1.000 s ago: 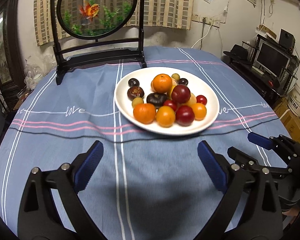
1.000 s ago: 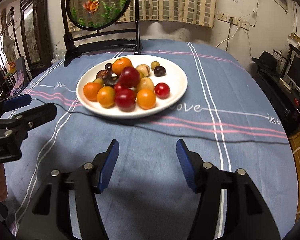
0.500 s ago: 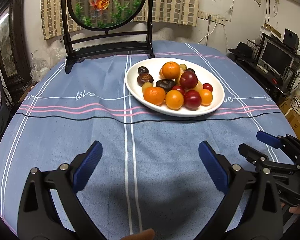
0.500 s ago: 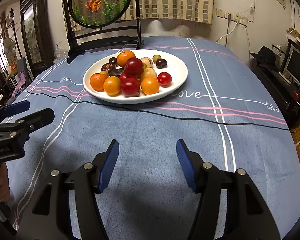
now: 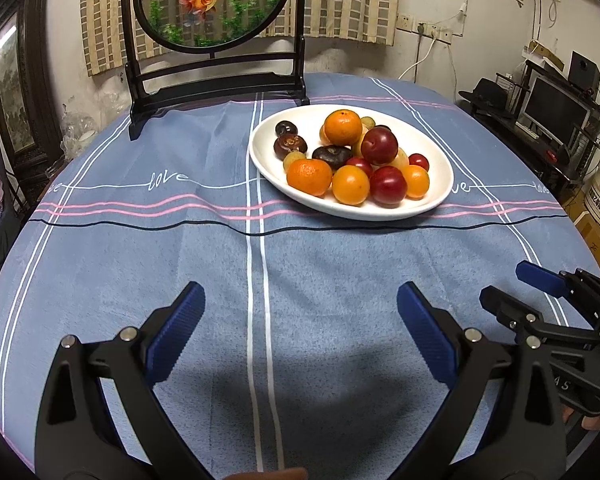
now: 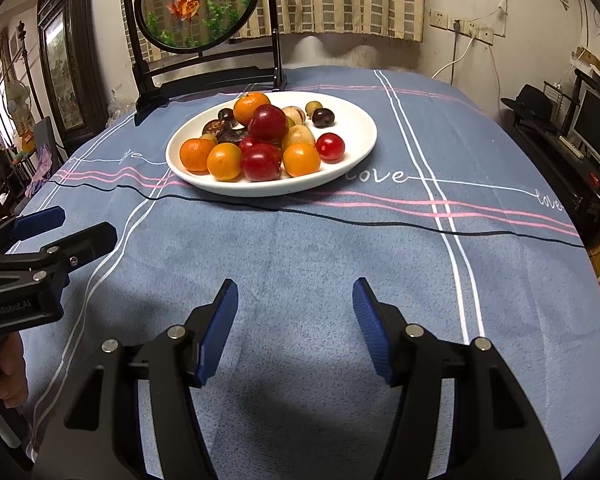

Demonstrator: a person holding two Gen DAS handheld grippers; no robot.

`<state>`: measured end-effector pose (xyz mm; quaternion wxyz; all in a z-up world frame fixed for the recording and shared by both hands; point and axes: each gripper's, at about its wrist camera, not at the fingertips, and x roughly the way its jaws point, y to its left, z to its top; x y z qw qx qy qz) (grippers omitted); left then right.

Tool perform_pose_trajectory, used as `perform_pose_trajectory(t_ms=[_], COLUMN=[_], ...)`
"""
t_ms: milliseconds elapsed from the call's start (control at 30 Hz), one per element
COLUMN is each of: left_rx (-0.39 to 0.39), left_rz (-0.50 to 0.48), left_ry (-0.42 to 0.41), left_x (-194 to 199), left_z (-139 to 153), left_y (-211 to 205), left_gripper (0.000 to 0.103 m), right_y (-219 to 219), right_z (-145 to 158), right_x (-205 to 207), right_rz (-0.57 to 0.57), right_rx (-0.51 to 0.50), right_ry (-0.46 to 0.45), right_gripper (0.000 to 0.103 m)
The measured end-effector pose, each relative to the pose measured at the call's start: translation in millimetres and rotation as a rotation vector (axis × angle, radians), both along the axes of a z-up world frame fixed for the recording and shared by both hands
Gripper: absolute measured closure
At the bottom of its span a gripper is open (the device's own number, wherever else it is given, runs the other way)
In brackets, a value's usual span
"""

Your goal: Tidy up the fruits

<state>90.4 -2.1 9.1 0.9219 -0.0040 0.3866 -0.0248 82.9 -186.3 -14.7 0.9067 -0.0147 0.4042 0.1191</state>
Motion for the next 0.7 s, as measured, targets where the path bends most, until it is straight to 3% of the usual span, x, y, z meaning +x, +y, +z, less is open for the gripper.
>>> perform_pose_trajectory(t_ms=[700], left_rx=[0.013], left_rz=[-0.030], left_ry=[0.010], left_x=[3.6], left_z=[-13.1], left_y=[-5.1], left_gripper=[0.004], right_y=[2.7], right_z=[-7.5], right_x=[0.7], right_rz=[0.000], right_rx=[-0.001], right_ry=[0.019], right_gripper=[0.043])
